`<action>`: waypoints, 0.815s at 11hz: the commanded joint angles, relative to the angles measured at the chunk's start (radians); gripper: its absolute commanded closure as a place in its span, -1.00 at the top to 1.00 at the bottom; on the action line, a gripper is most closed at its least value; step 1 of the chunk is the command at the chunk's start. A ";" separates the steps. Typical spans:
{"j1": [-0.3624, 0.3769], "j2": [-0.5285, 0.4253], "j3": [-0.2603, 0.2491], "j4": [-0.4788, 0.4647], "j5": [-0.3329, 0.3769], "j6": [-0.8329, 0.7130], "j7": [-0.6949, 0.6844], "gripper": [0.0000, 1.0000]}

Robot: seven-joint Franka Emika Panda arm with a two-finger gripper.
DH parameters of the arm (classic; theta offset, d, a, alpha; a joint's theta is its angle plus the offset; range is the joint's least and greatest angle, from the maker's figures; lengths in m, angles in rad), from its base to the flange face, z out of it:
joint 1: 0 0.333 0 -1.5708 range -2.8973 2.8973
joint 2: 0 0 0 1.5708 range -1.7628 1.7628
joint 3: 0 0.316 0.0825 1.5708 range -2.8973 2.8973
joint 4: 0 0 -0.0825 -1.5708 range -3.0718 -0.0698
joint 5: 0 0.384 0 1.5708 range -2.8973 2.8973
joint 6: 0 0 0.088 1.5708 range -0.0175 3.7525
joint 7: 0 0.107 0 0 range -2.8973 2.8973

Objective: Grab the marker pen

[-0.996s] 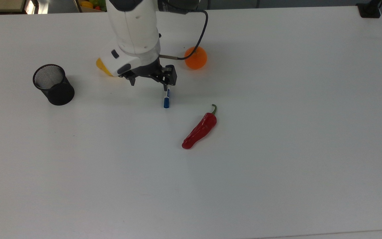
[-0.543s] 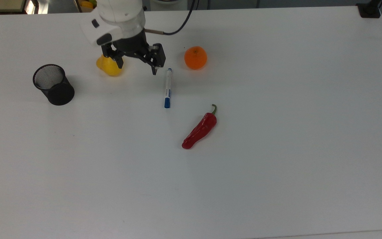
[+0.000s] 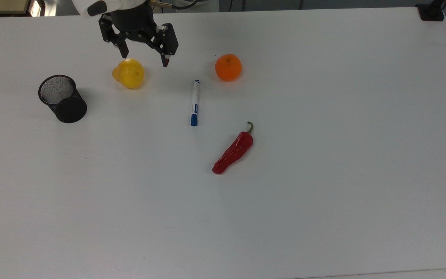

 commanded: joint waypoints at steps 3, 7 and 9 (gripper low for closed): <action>-0.035 -0.080 0.002 -0.045 -0.021 -0.023 -0.003 1.00; -0.035 -0.080 0.002 -0.042 -0.021 -0.040 -0.007 1.00; -0.036 -0.080 0.002 -0.039 -0.021 -0.041 -0.001 1.00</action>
